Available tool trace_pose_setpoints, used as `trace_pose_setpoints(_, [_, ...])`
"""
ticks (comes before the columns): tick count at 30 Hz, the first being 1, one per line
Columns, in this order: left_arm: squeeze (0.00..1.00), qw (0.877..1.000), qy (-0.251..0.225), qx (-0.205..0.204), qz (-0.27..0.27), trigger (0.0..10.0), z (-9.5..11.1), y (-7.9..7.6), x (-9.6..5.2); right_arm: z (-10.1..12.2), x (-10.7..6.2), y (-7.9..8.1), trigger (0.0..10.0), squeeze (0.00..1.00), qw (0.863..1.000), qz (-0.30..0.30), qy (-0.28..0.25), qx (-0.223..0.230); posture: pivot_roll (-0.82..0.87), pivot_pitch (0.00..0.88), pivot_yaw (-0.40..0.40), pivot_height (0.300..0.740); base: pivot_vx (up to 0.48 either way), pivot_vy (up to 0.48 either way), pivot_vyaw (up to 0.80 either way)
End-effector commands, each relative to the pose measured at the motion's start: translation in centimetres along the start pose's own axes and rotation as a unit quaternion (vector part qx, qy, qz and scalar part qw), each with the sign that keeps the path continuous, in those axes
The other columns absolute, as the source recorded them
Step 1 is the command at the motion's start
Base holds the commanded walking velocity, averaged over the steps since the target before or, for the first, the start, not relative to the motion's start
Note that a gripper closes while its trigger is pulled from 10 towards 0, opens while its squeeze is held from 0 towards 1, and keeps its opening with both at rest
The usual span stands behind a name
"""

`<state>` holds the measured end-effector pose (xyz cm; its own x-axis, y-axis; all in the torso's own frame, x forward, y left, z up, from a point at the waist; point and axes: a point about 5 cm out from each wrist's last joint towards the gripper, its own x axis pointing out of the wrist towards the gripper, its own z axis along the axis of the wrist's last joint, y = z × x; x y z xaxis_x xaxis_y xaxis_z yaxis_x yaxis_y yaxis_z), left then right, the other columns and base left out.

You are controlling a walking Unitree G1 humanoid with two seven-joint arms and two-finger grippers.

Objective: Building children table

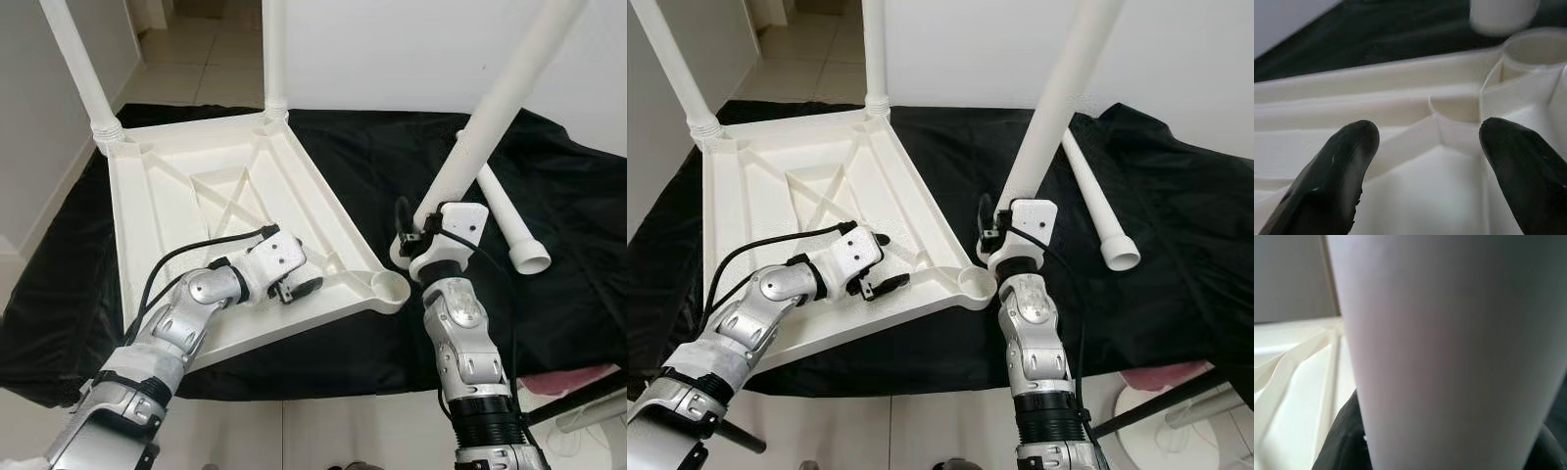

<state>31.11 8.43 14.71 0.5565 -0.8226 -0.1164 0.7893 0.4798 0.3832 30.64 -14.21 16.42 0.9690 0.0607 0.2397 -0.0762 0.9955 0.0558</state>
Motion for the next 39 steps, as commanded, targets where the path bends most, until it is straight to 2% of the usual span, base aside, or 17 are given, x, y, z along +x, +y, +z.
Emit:
trace_pose_setpoints(1, [0.0, 0.999, -0.03, -0.038, -0.004, 10.0, 0.9, -1.1, 0.0, -0.2, -0.4, -0.3, 10.0, 0.0, 1.0, 0.001, 0.009, 0.005, -0.01, 0.028, -0.05, 0.74, 0.0, 0.0, 0.0])
trace_pose_setpoints(2, [0.0, 0.999, -0.03, -0.038, -0.004, 10.0, 0.9, -1.1, 0.0, -0.2, -0.4, -0.3, 10.0, 0.0, 1.0, 0.001, 0.009, 0.005, -0.01, 0.028, -0.05, 0.74, 0.0, 0.0, 0.0])
trace_pose_setpoints(4, [0.0, 0.996, -0.049, -0.07, -0.028, 10.0, 1.5, -2.1, -0.1, -0.6, -0.6, -0.4, 10.0, 0.0, 1.0, 0.007, 0.019, 0.005, -0.01, 0.027, -0.051, 0.74, 0.0, 0.0, 0.0])
trace_pose_setpoints(7, [0.0, 0.993, -0.062, -0.089, -0.036, 10.0, 2.1, -2.5, -0.2, -0.7, -0.7, -0.3, 10.0, 0.0, 1.0, 0.02, 0.021, -0.005, 0.0, 0.024, -0.052, 0.74, 0.0, 0.0, 0.0])
trace_pose_setpoints(9, [0.0, 0.994, -0.065, -0.085, -0.037, 10.0, 2.3, -2.7, -0.3, -0.7, -0.6, -0.2, 10.0, 0.0, 0.999, 0.029, 0.02, -0.005, 0.0, 0.02, -0.053, 0.74, 0.0, 0.0, 0.0])
trace_pose_setpoints(15, [0.0, 0.992, -0.068, -0.105, -0.017, 10.0, 2.4, -3.1, -0.4, -0.7, -0.9, 0.3, 10.0, 0.0, 0.998, 0.067, 0.019, -0.005, 0.01, 0.013, -0.061, 0.74, 0.0, 0.0, 0.0])
trace_pose_setpoints(17, [0.0, 0.992, -0.063, -0.107, -0.015, 10.0, 2.3, -3.5, -0.6, -0.8, -1.2, 0.4, 10.0, 0.0, 0.997, 0.075, 0.019, -0.009, 0.01, 0.012, -0.062, 0.74, 0.0, 0.0, 0.0])
trace_pose_setpoints(19, [0.0, 0.989, -0.059, -0.132, -0.009, 10.0, 2.6, -4.2, -1.2, -1.6, -2.5, 0.0, 10.0, 0.0, 0.996, 0.084, 0.031, -0.012, 0.02, 0.012, -0.06, 0.74, 0.0, 0.0, 0.0])
trace_pose_setpoints(22, [0.0, 0.988, -0.059, -0.141, -0.006, 10.0, 2.7, -4.2, -1.3, -1.9, -2.8, -0.1, 10.0, 0.0, 0.995, 0.087, 0.035, -0.017, 0.02, 0.012, -0.06, 0.74, 0.0, 0.0, 0.0])
trace_pose_setpoints(27, [0.0, 0.989, -0.053, -0.135, 0.009, 10.0, 2.9, -3.9, -1.2, -3.4, -3.8, -0.9, 10.0, 0.0, 0.995, 0.073, 0.06, -0.01, 0.01, 0.014, -0.055, 0.74, 0.0, 0.0, 0.0])
trace_pose_setpoints(31, [0.0, 0.989, -0.058, -0.133, 0.011, 10.0, 3.2, -3.6, -1.2, -4.0, -4.0, -1.4, 10.0, 0.0, 0.995, 0.065, 0.072, -0.005, 0.01, 0.017, -0.05, 0.74, 0.0, 0.0, 0.0])
trace_pose_setpoints(34, [0.0, 0.99, -0.06, -0.13, 0.011, 10.0, 3.6, -3.6, -1.3, -4.6, -3.9, -1.5, 10.0, 0.0, 0.991, 0.096, 0.081, -0.037, 0.01, 0.026, -0.042, 0.74, 0.0, 0.0, 0.0])
trace_pose_setpoints(37, [0.0, 0.99, -0.054, -0.129, 0.016, 10.0, 3.5, -3.6, -1.3, -4.9, -3.7, -1.6, 10.0, 0.0, 0.99, 0.104, 0.084, -0.046, 0.0, 0.03, -0.033, 0.74, 0.0, 0.0, 0.0])
trace_pose_setpoints(38, [0.0, 0.99, -0.051, -0.129, 0.018, 10.0, 3.6, -3.7, -1.4, -5.1, -3.7, -1.1, 10.0, 0.0, 0.984, 0.141, 0.083, -0.065, 0.0, 0.032, -0.032, 0.74, 0.0, 0.0, 0.0])
trace_pose_setpoints(39, [0.0, 0.99, -0.051, -0.129, 0.018, 10.0, 3.6, -3.7, -1.4, -5.1, -3.7, -1.1, 10.0, 0.0, 0.984, 0.141, 0.083, -0.065, 0.0, 0.032, -0.032, 0.74, 0.0, 0.0, 0.0])
